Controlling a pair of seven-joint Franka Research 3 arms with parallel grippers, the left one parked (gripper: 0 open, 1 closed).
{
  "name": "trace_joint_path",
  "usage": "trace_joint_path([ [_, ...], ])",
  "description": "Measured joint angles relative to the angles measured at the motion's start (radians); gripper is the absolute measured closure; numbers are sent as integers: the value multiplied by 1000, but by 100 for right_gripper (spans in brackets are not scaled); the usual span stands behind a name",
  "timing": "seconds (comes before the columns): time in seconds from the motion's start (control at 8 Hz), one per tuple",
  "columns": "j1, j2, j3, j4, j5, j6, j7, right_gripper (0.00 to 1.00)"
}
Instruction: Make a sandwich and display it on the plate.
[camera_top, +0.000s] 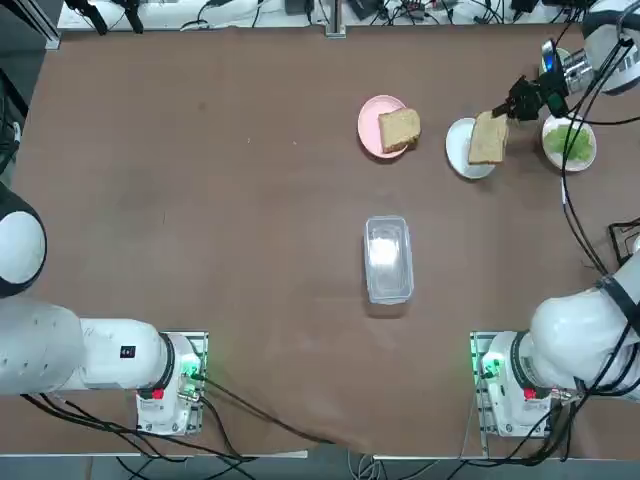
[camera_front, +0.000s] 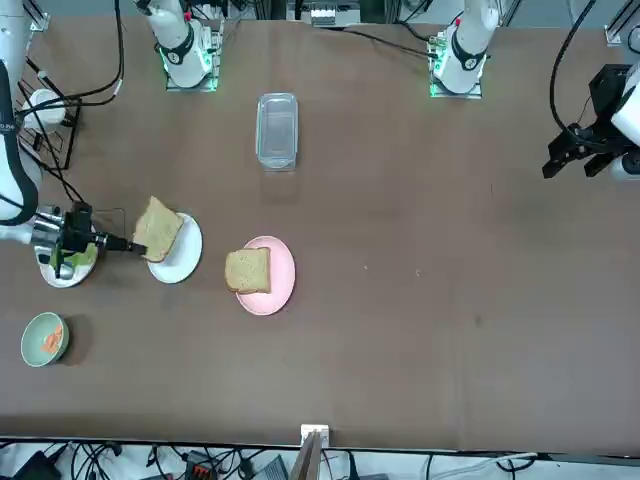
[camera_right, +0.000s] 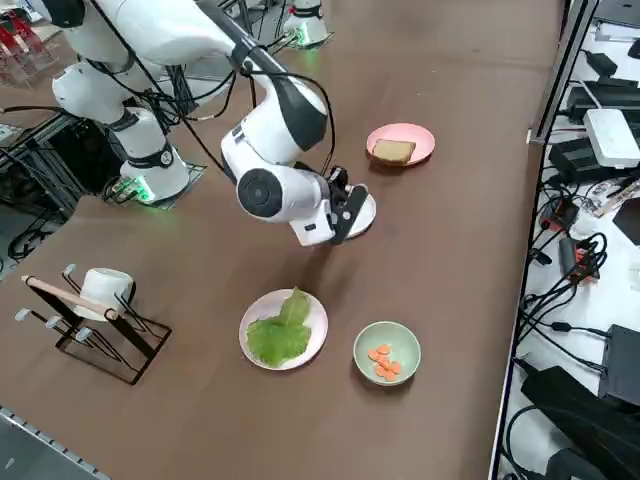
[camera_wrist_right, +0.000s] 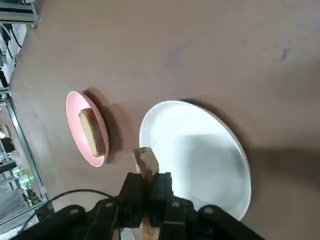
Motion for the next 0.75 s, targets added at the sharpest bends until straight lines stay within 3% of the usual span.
trace_joint_path([
  [0.38, -7, 33, 4, -5, 79, 1, -10, 93],
  [0.75, -7, 51, 9, 13, 89, 5, -11, 93],
])
